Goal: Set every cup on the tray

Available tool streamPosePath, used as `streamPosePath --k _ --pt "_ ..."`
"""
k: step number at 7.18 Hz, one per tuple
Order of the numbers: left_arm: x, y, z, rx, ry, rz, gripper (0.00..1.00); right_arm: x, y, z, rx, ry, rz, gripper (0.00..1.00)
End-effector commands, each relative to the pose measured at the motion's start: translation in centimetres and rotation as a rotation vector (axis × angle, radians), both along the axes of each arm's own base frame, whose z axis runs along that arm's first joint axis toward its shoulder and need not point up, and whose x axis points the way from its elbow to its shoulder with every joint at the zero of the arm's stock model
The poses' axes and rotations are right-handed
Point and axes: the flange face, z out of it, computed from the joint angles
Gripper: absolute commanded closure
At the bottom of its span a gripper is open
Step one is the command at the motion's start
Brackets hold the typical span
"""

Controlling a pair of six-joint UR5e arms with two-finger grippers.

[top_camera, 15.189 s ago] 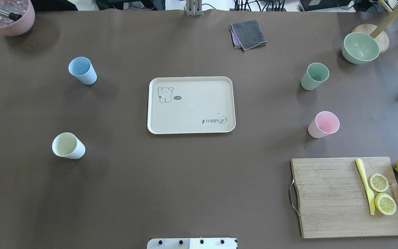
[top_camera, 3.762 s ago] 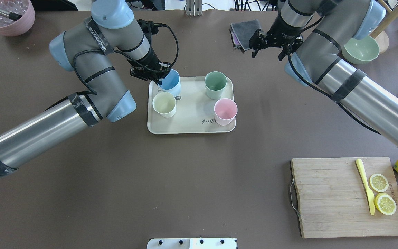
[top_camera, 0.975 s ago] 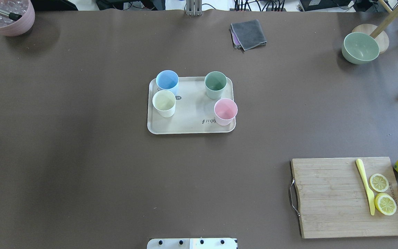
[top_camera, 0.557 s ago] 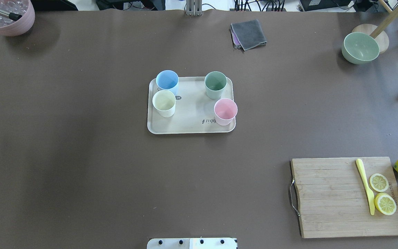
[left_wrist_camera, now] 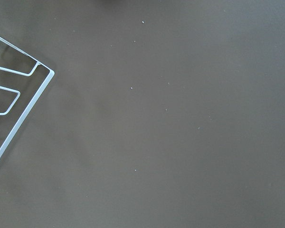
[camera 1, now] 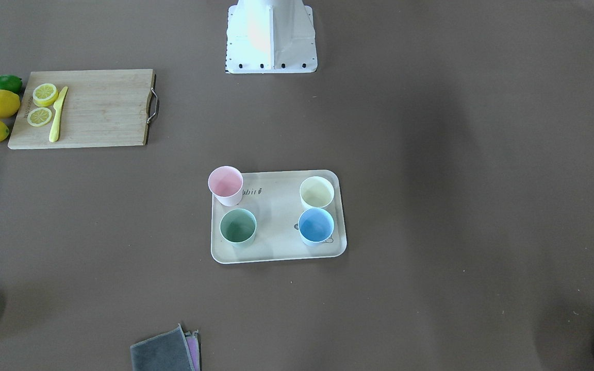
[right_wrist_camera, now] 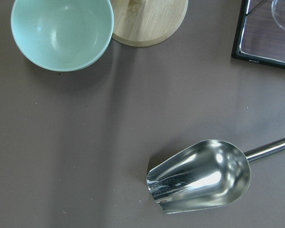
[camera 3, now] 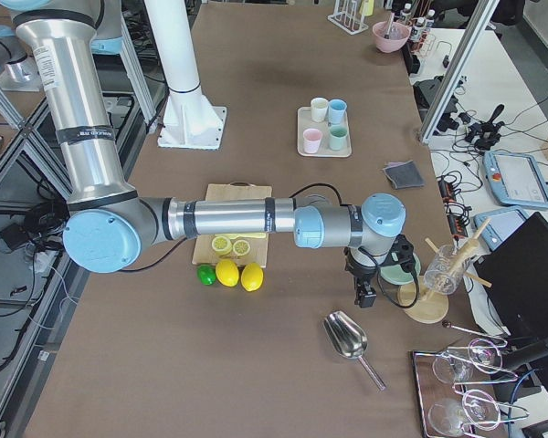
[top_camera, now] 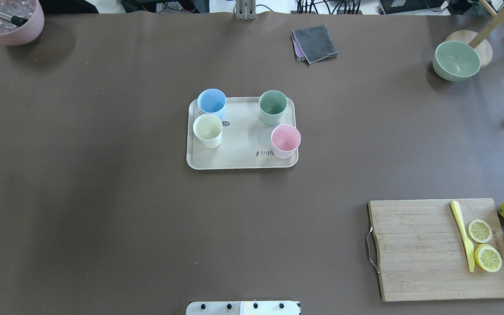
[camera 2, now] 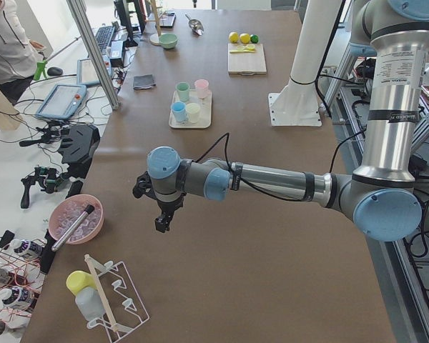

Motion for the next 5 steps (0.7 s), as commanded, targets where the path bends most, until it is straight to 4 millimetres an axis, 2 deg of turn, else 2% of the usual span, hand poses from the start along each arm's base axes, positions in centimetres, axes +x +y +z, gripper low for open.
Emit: streamPosePath --k 1,5 --pt "-0.01 -0.05 -0.01 0.000 0.000 0.000 0.02 -0.02 0.14 0.33 -0.006 0.000 0.000 0.00" --pt "-0.03 0.01 -0.54 0.010 0.000 -0.002 0.02 0.00 0.75 0.91 -0.013 0.000 -0.003 0.00"
